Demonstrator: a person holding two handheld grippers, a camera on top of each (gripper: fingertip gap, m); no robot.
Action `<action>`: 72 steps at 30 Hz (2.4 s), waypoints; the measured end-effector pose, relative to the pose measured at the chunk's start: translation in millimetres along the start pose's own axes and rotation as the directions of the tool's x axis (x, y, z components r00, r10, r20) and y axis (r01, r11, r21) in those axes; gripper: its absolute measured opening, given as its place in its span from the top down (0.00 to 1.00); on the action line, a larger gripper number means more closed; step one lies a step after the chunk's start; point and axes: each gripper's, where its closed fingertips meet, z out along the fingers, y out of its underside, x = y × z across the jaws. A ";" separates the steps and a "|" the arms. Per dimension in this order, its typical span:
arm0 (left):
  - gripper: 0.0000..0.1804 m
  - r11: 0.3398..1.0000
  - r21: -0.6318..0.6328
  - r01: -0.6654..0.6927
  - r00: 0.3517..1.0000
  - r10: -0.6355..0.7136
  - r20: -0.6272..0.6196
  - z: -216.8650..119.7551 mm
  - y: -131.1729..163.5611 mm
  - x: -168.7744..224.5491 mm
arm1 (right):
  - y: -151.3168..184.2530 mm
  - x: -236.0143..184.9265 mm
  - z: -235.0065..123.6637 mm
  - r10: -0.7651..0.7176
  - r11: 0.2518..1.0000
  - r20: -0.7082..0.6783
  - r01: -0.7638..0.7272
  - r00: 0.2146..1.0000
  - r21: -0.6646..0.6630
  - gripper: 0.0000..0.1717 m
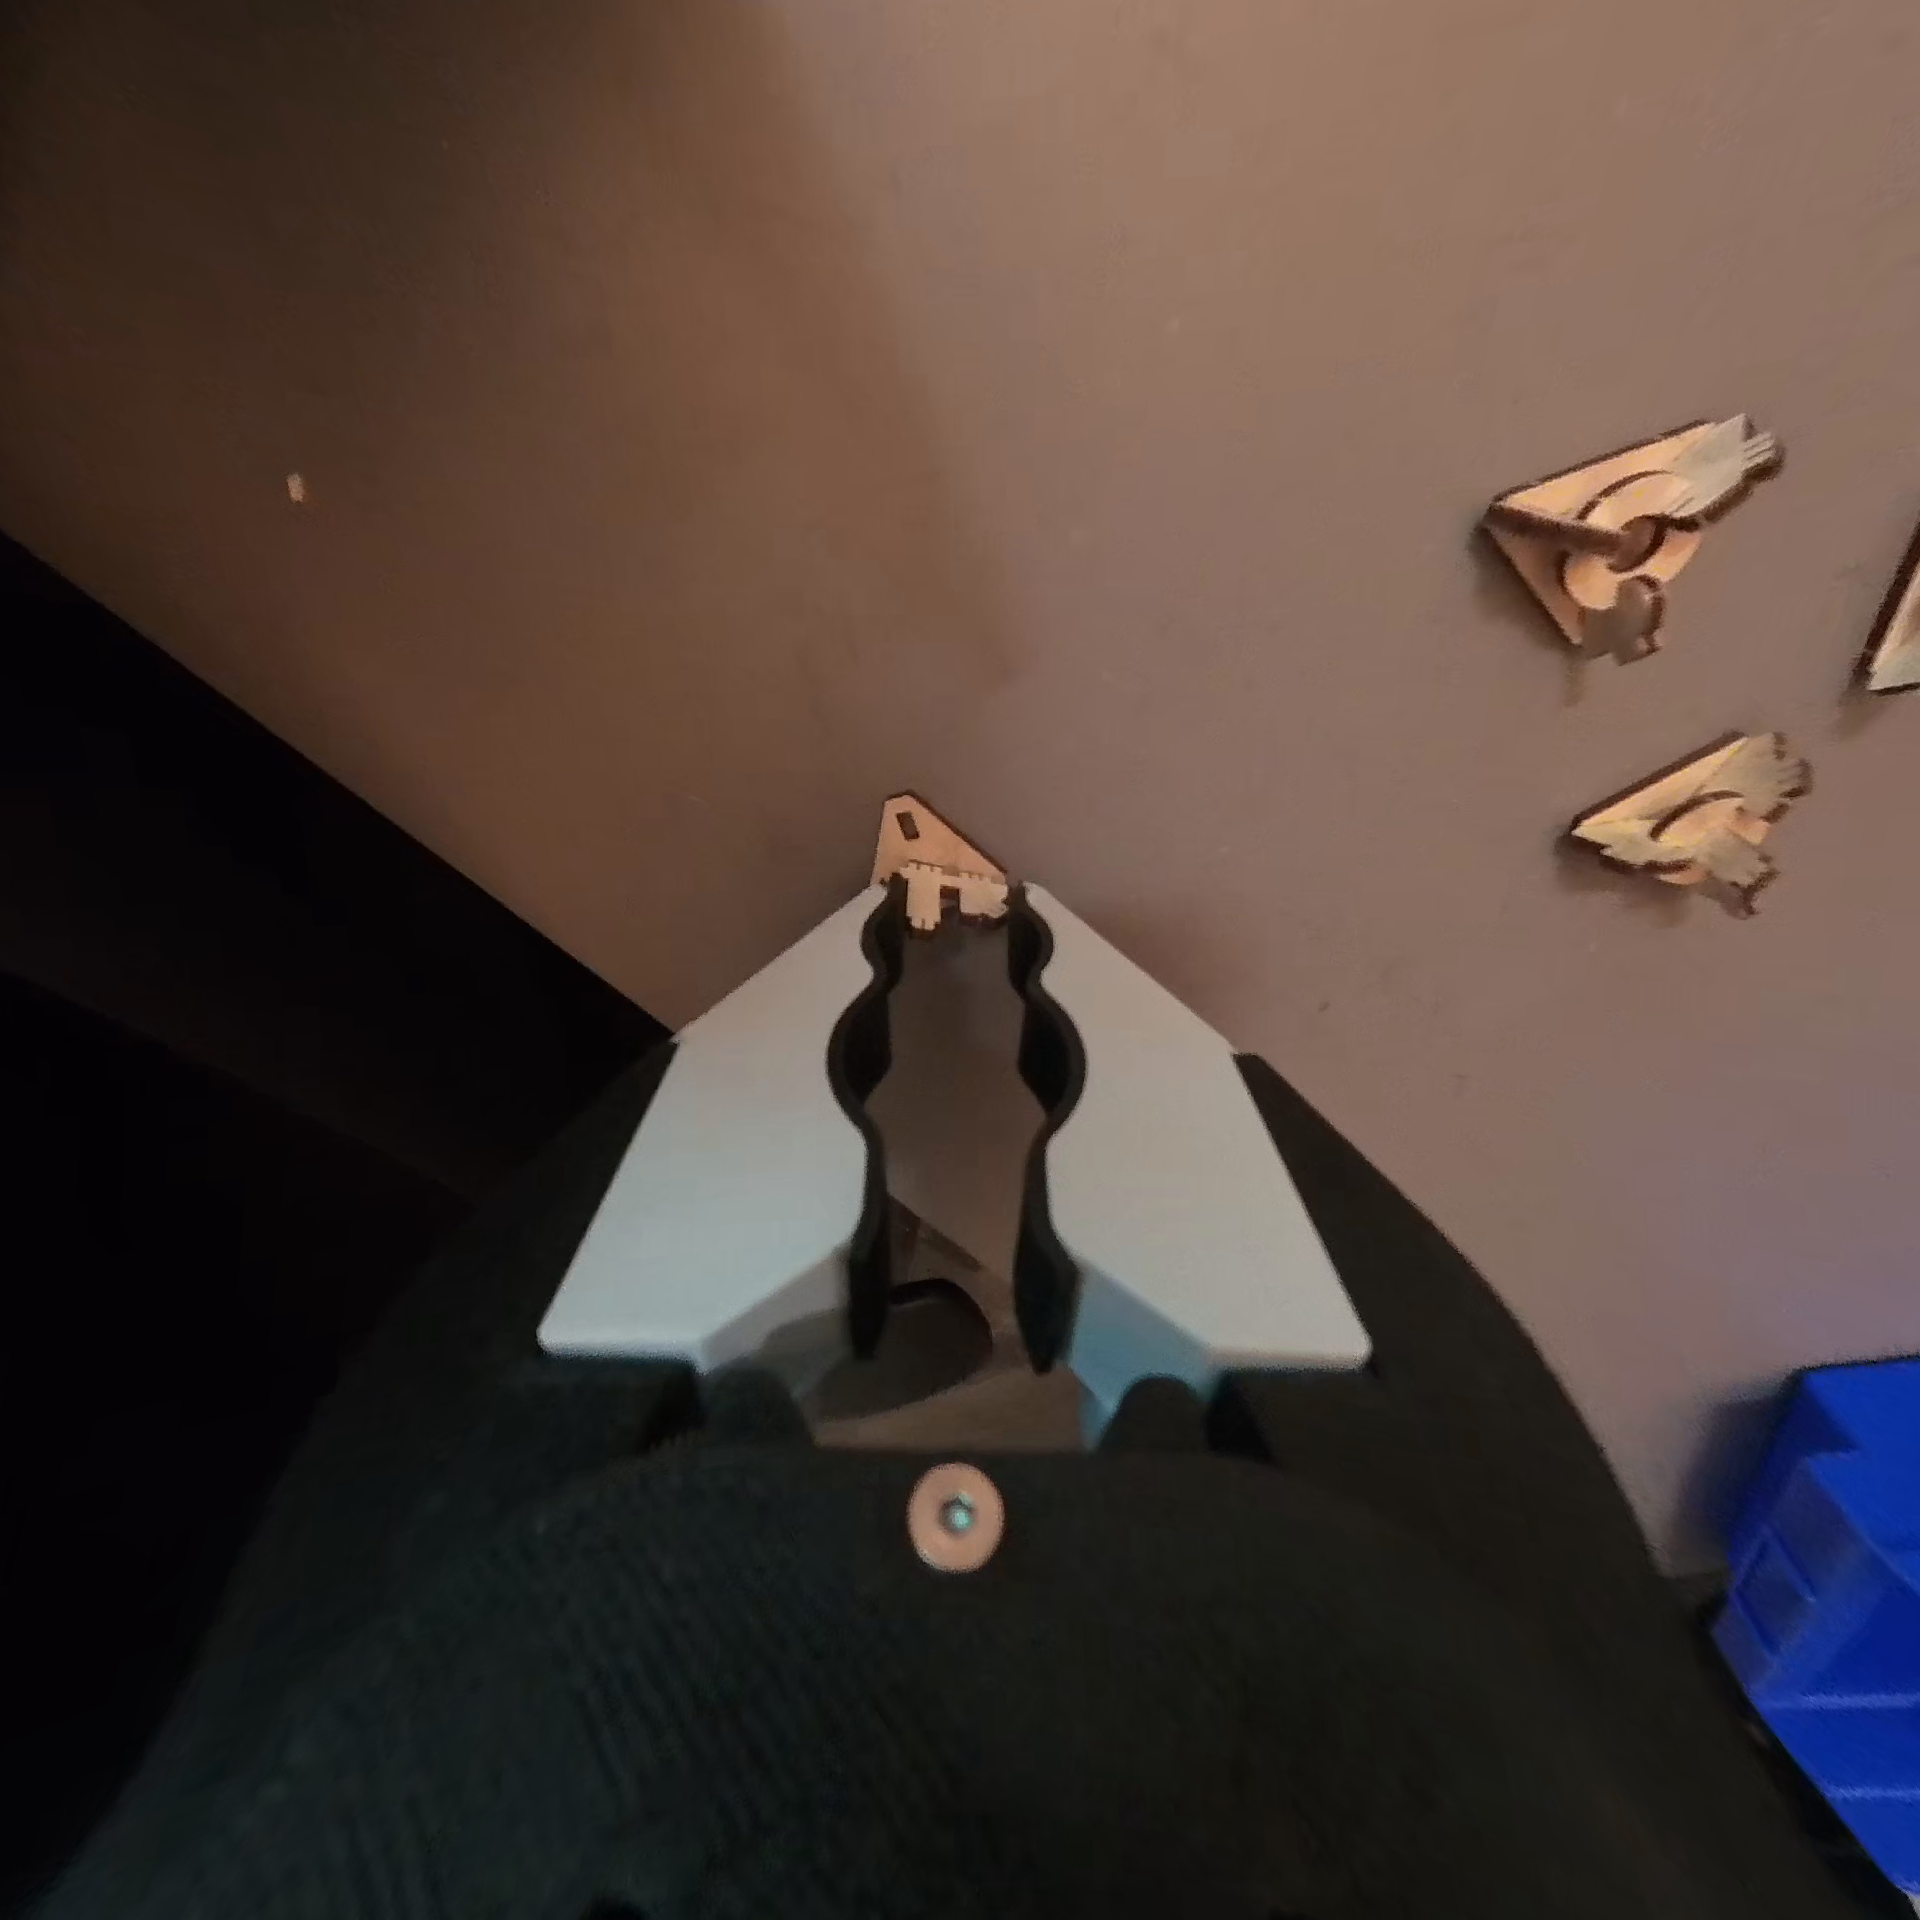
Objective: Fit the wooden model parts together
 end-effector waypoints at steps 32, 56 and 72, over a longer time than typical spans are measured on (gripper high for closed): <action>0.83 1.000 0.000 0.003 1.000 -0.003 0.002 -0.1 -0.1 -0.3 | 0.0 -0.5 2.4 0.047 0.997 0.007 -0.047 0.999 0.062 0.89; 0.83 0.999 -0.006 -0.043 0.999 0.043 0.019 -0.7 1.6 0.7 | -19.3 4.3 -21.0 0.071 0.931 -0.084 -0.035 0.994 0.364 0.73; 0.83 0.985 -0.078 -0.157 0.985 0.162 0.054 3.8 16.7 3.3 | -7.2 7.6 -25.7 0.390 0.509 -0.085 -0.138 0.917 0.850 1.00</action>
